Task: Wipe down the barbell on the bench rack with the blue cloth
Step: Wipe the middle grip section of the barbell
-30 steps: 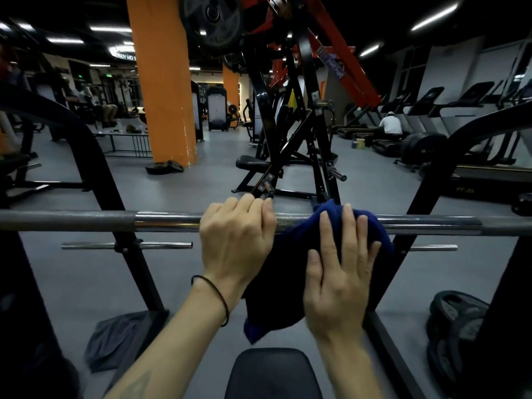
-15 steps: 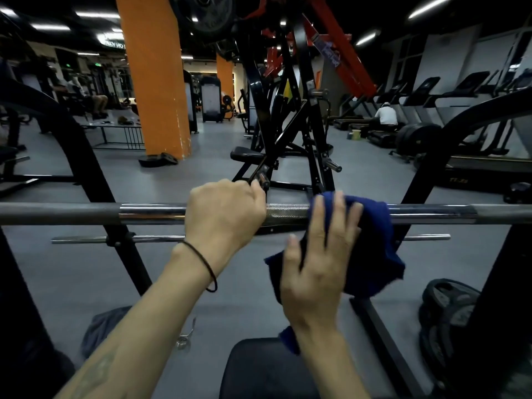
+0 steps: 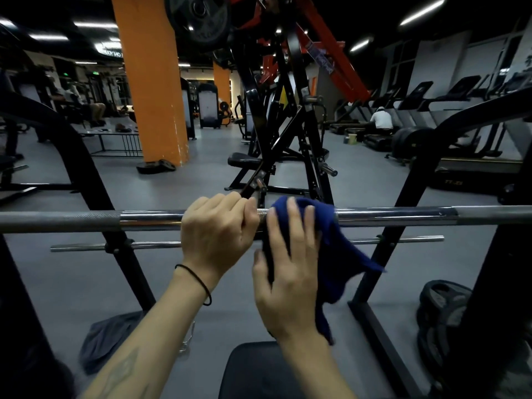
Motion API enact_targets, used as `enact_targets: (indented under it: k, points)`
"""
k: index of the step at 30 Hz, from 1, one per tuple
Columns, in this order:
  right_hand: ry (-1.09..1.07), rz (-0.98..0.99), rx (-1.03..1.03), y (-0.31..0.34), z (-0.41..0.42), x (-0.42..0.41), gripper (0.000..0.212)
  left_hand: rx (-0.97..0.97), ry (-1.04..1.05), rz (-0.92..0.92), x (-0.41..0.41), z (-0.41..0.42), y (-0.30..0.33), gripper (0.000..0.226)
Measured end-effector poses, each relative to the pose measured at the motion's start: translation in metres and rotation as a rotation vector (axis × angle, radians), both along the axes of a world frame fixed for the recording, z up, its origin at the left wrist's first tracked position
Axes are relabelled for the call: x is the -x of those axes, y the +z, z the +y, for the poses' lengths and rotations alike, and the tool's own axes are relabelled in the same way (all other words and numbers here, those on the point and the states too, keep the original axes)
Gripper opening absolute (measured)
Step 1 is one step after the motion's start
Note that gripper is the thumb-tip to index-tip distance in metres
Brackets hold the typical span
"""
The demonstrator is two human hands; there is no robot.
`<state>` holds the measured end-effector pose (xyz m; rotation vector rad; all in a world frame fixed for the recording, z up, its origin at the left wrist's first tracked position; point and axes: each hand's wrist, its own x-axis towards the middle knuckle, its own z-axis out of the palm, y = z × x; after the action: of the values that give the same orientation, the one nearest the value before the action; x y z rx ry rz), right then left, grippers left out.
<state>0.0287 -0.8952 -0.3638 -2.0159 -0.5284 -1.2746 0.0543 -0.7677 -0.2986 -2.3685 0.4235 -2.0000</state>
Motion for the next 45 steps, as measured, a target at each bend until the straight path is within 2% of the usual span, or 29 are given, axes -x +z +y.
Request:
enact_targets:
  k: [2,4,6,8,9,11,13,15,16,18,21,23,26,28,30,34,36,38,41,43,45]
  points:
    - [-0.051,-0.105,0.233,0.001,-0.029,-0.007,0.056,-0.023,0.0,0.014,0.002,0.001,-0.002,0.037]
    - [-0.152,-0.161,0.292,0.003,-0.059,-0.017,0.053,0.008,0.027,0.016,0.004,-0.001,-0.005,0.034]
    - [-0.19,-0.114,0.102,0.003,-0.065,-0.02,0.052,0.061,0.048,0.018,0.004,-0.004,-0.007,0.034]
    - [-0.172,-0.018,-0.117,0.0,-0.038,-0.013,0.055,0.084,0.053,0.025,0.005,-0.007,-0.008,0.034]
    - [-0.147,0.014,-0.153,-0.001,-0.02,-0.008,0.059,0.08,0.045,0.031,0.005,-0.007,-0.008,0.033]
    - [-0.065,0.007,-0.057,-0.005,0.003,0.001,0.066,0.047,0.003,0.044,0.008,-0.004,-0.007,0.03]
    - [-0.033,-0.055,0.15,-0.005,-0.008,-0.001,0.07,0.003,-0.041,0.049,0.011,-0.001,-0.008,0.025]
    - [-0.113,-0.137,0.295,-0.006,-0.037,-0.011,0.07,0.003,-0.045,0.058,0.012,-0.002,-0.012,0.023]
    - [-0.169,-0.152,0.304,-0.007,-0.05,-0.015,0.072,0.018,-0.025,0.056,0.012,-0.004,-0.013,0.026]
    - [-0.239,-0.112,0.179,-0.01,-0.061,-0.018,0.077,0.05,0.044,0.032,0.009,-0.009,-0.006,0.037]
    - [-0.196,-0.003,-0.083,-0.008,-0.027,-0.006,0.076,0.045,0.125,0.018,0.005,-0.011,0.012,0.048]
    - [-0.09,0.043,-0.089,-0.005,0.002,0.003,0.077,0.038,0.135,0.105,0.004,-0.01,0.016,0.051]
    - [0.007,0.02,0.128,-0.002,0.006,0.008,0.083,0.063,0.209,0.34,0.011,-0.014,0.026,0.058]
    - [-0.04,-0.043,0.248,0.001,-0.022,0.001,0.081,0.076,0.284,0.506,0.015,-0.019,0.041,0.056]
    - [-0.145,-0.046,0.202,0.003,-0.055,-0.008,0.082,0.125,0.259,0.606,0.013,-0.021,0.048,0.053]
    - [-0.261,0.037,-0.102,0.0,-0.047,-0.008,0.082,0.134,0.27,0.492,0.013,-0.018,0.035,0.06]
    - [-0.174,0.037,-0.035,-0.002,-0.018,0.001,0.083,0.134,0.218,0.397,0.008,-0.015,0.026,0.058]
    - [-0.067,-0.008,0.17,-0.006,-0.006,0.007,0.082,0.114,0.169,0.361,0.007,-0.012,0.021,0.055]
    - [-0.111,-0.118,0.376,-0.007,-0.035,-0.003,0.074,0.058,0.094,0.334,0.009,-0.009,0.02,0.052]
    - [-0.227,-0.132,0.335,-0.009,-0.06,-0.011,0.076,0.065,0.092,0.308,0.008,-0.008,0.019,0.055]
    - [-0.268,-0.091,0.168,-0.009,-0.063,-0.013,0.08,0.085,0.105,0.277,0.005,-0.009,0.019,0.057]
